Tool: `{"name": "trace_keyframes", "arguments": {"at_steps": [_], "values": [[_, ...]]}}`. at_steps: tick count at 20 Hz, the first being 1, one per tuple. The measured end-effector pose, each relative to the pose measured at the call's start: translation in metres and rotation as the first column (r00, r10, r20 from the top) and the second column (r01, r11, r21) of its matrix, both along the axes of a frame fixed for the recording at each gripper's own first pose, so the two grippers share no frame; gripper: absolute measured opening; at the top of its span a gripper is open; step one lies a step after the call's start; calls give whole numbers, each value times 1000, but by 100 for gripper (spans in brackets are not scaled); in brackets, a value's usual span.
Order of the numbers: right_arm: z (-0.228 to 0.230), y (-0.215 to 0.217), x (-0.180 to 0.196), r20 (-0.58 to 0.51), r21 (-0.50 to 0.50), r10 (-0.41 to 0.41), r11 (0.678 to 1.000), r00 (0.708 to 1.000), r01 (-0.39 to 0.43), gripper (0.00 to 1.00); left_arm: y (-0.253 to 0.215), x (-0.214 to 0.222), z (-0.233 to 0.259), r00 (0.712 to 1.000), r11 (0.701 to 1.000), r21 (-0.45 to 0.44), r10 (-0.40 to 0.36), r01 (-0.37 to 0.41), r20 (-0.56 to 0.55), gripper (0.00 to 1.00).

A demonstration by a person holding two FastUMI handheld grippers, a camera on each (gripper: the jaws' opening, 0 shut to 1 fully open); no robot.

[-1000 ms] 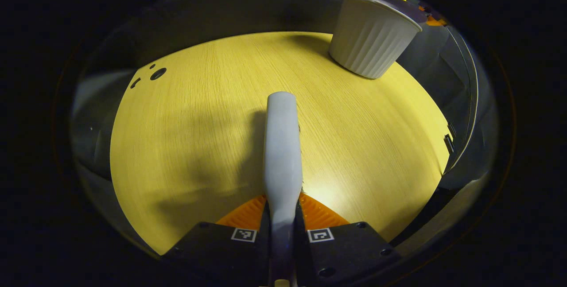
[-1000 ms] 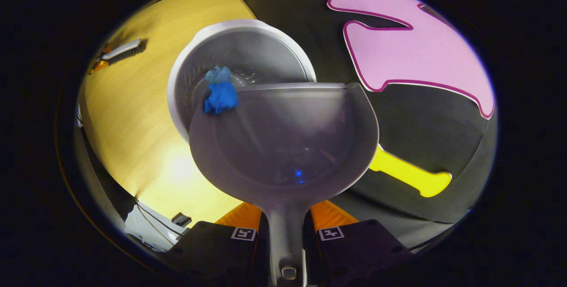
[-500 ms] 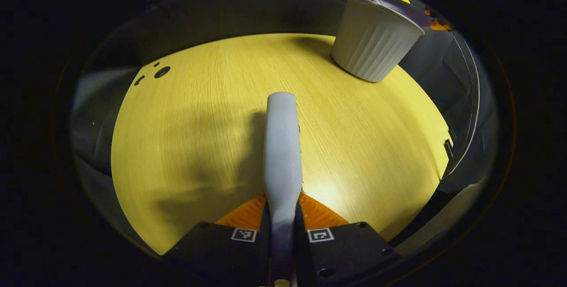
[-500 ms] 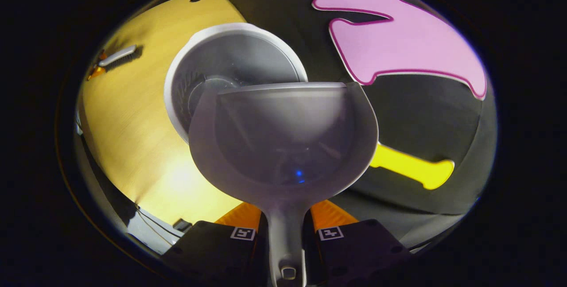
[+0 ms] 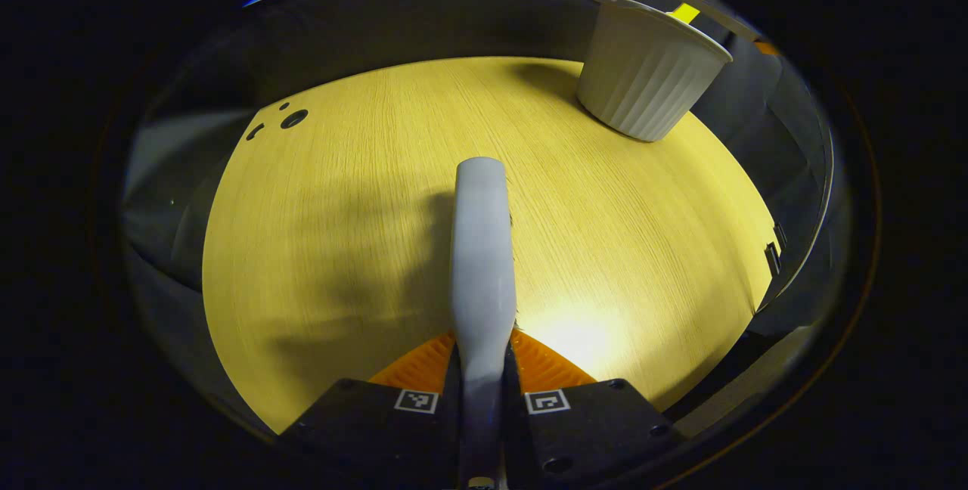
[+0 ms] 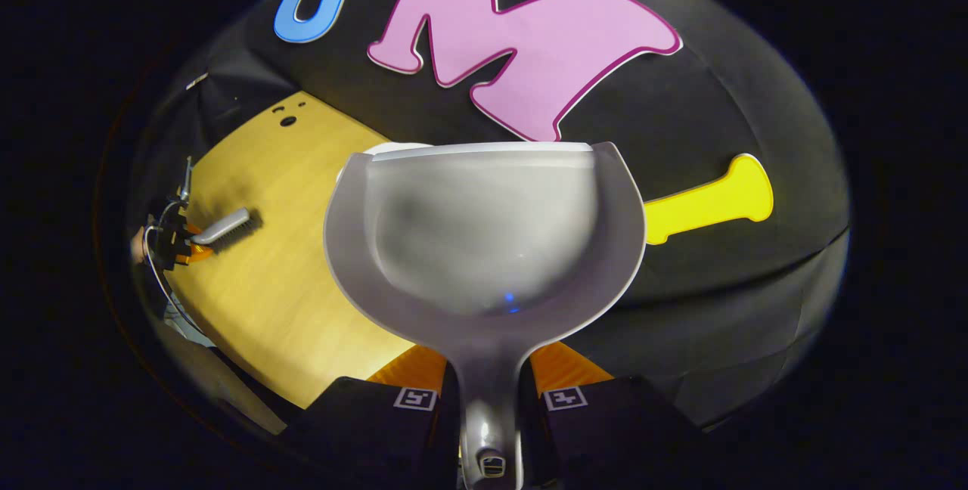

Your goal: Pick up the small broom and dustpan from the desktop, sweep the trash into the dustpan with the broom, and then empty the trash into the garbage bin.

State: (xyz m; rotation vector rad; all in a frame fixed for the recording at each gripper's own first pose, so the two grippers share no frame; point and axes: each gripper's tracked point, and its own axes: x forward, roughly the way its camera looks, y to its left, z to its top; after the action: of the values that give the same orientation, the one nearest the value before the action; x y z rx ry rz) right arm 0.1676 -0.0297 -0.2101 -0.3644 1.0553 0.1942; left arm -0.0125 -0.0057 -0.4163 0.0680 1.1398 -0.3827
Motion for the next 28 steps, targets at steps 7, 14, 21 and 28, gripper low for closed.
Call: {"name": "trace_keyframes", "arguments": {"at_steps": [7,14,21,28], "values": [[8,71,-80,-13,161,66,985,998,-63,36,2,-2,0,1000,1000,14,24,-24,2,30],[-38,153,-169,-125,245,182,958,975,-147,36,4,-2,1,1000,999,31,30,-30,6,28],[-135,217,-234,-274,303,196,947,942,-109,36,6,-5,-1,999,997,51,54,-53,-3,30],[-213,241,-228,-337,284,115,959,934,-15,36,3,-10,-9,999,997,67,45,-44,-8,31]]}}
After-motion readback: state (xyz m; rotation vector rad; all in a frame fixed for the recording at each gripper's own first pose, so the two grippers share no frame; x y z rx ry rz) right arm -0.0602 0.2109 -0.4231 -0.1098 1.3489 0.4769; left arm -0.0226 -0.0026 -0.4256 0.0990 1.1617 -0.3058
